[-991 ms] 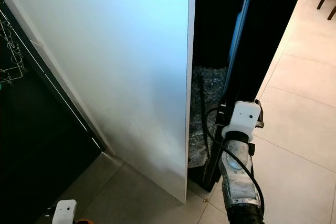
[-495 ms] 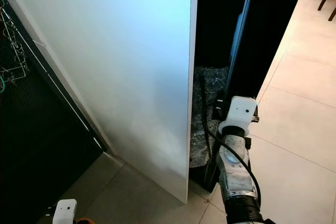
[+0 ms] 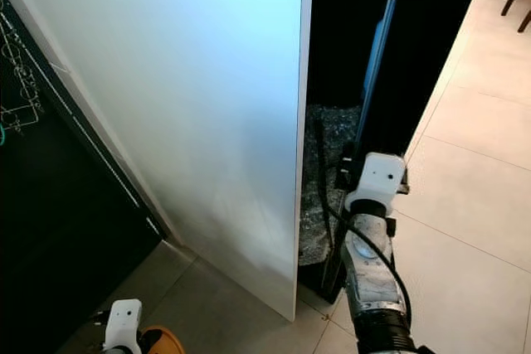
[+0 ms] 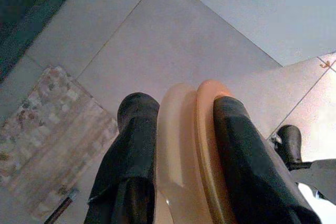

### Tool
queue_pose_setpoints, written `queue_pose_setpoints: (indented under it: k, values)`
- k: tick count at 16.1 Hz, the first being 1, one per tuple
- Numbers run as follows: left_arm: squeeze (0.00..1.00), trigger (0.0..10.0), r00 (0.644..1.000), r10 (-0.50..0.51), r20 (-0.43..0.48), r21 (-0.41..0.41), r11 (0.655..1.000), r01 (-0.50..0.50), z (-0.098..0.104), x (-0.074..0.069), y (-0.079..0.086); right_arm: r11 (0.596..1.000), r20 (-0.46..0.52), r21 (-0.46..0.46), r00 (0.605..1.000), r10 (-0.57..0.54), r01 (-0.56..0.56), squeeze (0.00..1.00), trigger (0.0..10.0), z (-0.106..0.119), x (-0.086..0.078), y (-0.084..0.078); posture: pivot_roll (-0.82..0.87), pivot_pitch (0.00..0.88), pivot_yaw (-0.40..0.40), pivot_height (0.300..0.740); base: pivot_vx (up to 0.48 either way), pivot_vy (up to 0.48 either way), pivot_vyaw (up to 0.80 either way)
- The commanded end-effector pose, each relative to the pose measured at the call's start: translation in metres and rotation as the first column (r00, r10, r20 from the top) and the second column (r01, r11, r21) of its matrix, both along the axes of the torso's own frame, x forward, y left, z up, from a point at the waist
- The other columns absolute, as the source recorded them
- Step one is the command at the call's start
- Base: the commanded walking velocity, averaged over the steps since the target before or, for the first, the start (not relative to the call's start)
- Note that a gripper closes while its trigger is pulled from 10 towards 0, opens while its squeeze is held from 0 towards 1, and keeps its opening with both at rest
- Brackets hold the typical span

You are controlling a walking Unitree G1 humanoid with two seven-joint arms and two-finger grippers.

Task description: Restocking fridge

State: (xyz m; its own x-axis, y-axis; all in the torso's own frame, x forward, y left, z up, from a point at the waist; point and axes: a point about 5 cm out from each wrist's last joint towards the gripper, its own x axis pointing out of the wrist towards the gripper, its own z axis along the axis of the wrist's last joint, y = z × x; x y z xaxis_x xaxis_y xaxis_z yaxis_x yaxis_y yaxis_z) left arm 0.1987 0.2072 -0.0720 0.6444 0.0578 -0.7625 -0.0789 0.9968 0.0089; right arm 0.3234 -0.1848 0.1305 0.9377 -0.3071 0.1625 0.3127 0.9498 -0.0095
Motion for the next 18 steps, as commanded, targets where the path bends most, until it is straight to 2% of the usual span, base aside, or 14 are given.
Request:
queue_pose_setpoints:
  k: [1,6,11,13,18]
  values:
    - [0.0,10.0,0.997,-0.004,-0.078,0.004,1.0,0.004,-0.01,-0.018,0.001,1.0,0.007,-0.005,1.0,-0.023,0.024,0.0,10.0,0.0,-0.001,-0.003,-0.04,0.045,0.06,0.74,0.0,0.0,0.0]
    - [0.0,10.0,0.998,-0.006,-0.056,0.008,1.0,0.006,-0.003,-0.007,0.007,0.998,0.003,-0.007,0.998,-0.063,0.063,0.0,10.0,-0.002,-0.004,-0.013,-0.04,0.044,0.06,0.74,0.0,0.0,0.0]
    - [0.0,10.0,0.999,-0.015,-0.039,0.007,1.0,0.015,0.001,0.003,0.004,0.99,-0.01,-0.019,0.99,-0.141,0.141,0.0,10.0,-0.006,-0.013,-0.031,-0.05,0.043,0.062,0.74,0.0,0.0,0.0]
    - [0.0,10.0,0.999,-0.018,-0.04,0.007,1.0,0.019,0.001,0.001,0.005,0.987,-0.021,-0.025,0.987,-0.157,0.156,0.0,10.0,-0.01,-0.018,-0.035,-0.05,0.043,0.063,0.74,0.0,0.0,0.0]
    - [0.0,10.0,0.998,-0.01,-0.068,0.01,1.0,0.011,-0.007,-0.019,0.015,0.971,-0.029,-0.034,0.971,-0.236,0.235,0.0,10.0,-0.014,-0.032,-0.051,-0.05,0.043,0.061,0.74,0.0,0.0,0.0]
